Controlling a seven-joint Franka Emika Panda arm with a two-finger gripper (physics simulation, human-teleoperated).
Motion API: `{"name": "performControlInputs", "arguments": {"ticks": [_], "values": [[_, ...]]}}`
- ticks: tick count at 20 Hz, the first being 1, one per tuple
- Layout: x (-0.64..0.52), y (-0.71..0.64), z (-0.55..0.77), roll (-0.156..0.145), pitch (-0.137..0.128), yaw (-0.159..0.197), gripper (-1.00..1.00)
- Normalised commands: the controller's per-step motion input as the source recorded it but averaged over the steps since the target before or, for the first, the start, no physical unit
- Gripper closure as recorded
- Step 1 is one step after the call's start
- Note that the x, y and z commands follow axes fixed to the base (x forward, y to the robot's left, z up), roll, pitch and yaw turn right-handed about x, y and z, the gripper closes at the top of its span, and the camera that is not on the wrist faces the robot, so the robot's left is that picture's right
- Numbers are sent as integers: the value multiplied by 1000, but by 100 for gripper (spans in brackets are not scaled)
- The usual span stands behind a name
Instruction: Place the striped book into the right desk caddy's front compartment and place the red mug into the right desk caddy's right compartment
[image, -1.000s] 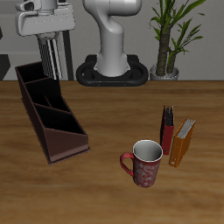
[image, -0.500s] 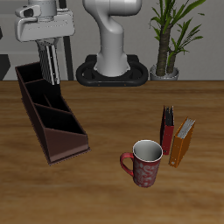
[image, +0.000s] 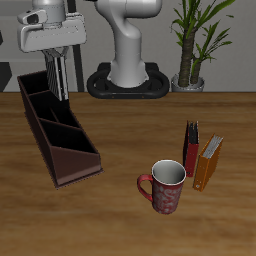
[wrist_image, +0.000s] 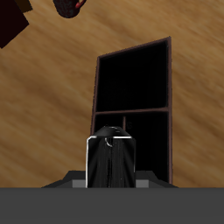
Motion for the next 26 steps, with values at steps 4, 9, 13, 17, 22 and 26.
{"name": "performControlInputs", "arguments": {"ticks": [4,9,13,17,22,26], "values": [[-12,122,-13,32,-45,64,100],[-24,114,44,28,-28,12,100],[-16,59,63,8,-31,13,100],[36,-25,-65,-23,17,-16,100],[-3,-22,-120,-10,23,-28,100],[-2,2,-82,-2,4,4,100]]}}
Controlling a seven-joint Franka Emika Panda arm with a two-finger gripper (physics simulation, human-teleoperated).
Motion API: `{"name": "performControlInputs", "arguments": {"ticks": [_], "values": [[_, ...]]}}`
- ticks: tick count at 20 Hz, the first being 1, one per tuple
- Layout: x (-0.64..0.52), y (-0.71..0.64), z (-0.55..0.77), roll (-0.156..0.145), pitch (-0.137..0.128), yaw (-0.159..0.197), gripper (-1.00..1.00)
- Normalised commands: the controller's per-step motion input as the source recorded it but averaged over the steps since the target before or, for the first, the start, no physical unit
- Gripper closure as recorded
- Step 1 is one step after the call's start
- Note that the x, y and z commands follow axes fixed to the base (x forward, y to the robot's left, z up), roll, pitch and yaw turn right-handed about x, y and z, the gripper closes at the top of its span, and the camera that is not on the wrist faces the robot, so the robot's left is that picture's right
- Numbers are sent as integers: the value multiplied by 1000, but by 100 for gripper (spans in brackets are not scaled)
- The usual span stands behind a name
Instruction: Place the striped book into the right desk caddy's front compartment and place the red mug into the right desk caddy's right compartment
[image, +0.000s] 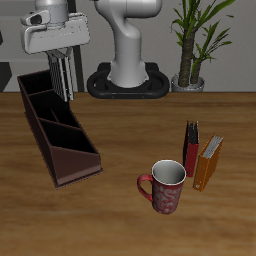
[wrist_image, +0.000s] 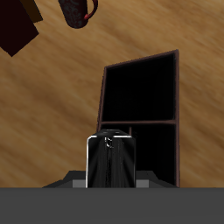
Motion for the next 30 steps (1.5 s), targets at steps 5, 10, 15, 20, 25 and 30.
{"name": "performControlInputs", "arguments": {"ticks": [5,10,15,20,25,30], "values": [[50,-92,-93,-23,15,-49,100],[-17,-43,-140,-12,18,-14,100],[40,5,-114,-2,24,-18,100],[17,-26,-139,-16,13,4,100],[-29,2,-31,2,4,1,100],[16,-95,-206,-13,27,-9,100]]}}
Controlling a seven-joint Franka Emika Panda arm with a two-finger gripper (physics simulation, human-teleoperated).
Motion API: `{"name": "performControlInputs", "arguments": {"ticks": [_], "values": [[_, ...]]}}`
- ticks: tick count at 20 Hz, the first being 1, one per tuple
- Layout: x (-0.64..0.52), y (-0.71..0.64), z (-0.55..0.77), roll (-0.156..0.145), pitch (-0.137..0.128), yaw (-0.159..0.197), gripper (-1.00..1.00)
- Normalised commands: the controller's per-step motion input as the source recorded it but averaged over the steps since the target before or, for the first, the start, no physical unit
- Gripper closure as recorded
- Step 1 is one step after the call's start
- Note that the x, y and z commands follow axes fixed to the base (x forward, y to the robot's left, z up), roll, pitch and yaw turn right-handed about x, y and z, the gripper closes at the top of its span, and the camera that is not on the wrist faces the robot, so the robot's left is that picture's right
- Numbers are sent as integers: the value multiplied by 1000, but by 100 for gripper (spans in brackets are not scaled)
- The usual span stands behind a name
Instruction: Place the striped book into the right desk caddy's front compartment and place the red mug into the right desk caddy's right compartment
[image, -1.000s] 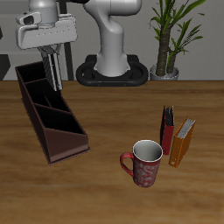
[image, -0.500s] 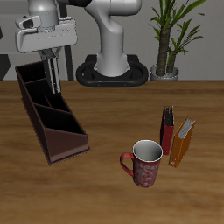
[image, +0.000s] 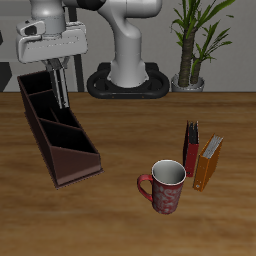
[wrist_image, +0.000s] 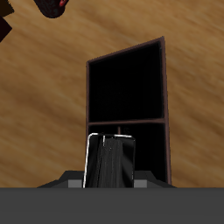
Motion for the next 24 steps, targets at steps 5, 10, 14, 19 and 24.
{"name": "performControlInputs", "arguments": {"ticks": [5,10,14,19,24], "values": [[-36,-2,-97,3,-5,16,100],[-44,22,211,4,-104,53,100],[-10,-49,77,-14,-42,22,100],[31,32,-28,12,24,-22,100],[-36,87,-157,18,31,-2,100]]}}
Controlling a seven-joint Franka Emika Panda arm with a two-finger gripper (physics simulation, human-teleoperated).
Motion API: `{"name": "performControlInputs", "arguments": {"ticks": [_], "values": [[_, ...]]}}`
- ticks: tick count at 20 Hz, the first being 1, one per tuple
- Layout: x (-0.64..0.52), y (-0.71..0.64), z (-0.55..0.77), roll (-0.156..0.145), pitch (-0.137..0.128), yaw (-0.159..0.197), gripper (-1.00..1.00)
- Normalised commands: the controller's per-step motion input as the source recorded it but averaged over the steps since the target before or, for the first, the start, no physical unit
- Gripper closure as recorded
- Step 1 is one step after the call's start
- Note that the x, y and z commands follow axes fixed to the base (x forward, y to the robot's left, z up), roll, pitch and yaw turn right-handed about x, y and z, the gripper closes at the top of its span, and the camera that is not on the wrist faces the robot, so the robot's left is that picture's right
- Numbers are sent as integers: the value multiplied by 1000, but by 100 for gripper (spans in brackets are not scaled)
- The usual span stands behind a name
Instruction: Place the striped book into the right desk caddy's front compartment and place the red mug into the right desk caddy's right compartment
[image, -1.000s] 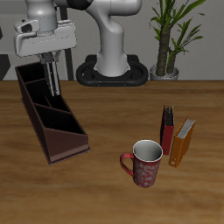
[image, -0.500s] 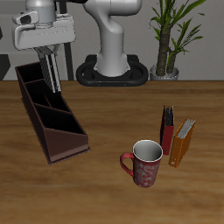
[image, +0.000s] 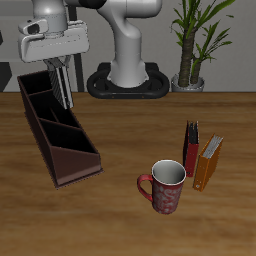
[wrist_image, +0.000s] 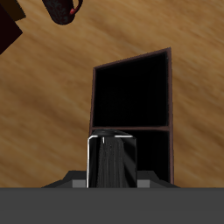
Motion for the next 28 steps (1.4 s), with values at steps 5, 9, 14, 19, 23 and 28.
{"name": "performControlInputs", "arguments": {"ticks": [5,9,14,19,23,28], "values": [[-66,45,-42,-5,17,9,100],[-22,-113,-34,-34,11,-18,100],[-1,-88,-187,-19,30,-17,100],[13,-57,-143,-8,31,-17,100],[21,0,-104,-9,14,3,100],[68,36,-156,5,30,-13,100]]}}
